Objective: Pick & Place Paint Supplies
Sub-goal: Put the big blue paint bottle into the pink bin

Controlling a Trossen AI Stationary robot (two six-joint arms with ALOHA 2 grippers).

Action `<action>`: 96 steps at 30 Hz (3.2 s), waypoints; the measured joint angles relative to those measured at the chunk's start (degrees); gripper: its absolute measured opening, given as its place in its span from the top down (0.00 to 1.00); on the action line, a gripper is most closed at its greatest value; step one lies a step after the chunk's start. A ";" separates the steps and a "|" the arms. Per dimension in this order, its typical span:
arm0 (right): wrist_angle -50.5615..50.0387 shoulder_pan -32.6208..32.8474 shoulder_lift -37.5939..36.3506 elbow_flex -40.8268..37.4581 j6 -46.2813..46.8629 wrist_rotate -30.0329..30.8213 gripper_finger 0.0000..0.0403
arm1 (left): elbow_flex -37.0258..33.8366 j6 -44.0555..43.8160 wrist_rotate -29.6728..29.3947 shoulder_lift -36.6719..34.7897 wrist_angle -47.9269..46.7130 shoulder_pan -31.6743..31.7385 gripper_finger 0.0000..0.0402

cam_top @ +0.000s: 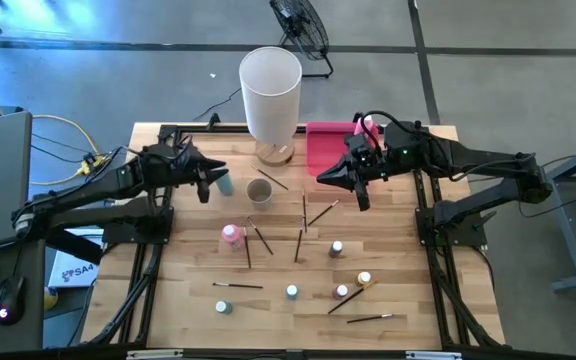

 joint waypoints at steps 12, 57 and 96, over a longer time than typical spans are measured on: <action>-0.09 0.01 0.00 0.00 -0.18 0.86 0.99 | 9.64 2.90 -12.62 1.99 -20.47 0.87 0.62; -0.44 0.01 -0.02 0.00 0.10 3.67 0.99 | 9.28 2.41 -12.55 19.63 -20.59 0.88 0.48; -0.44 -0.01 -0.02 0.00 -0.05 3.05 0.99 | 9.37 -0.54 -9.10 19.57 -20.98 0.86 0.66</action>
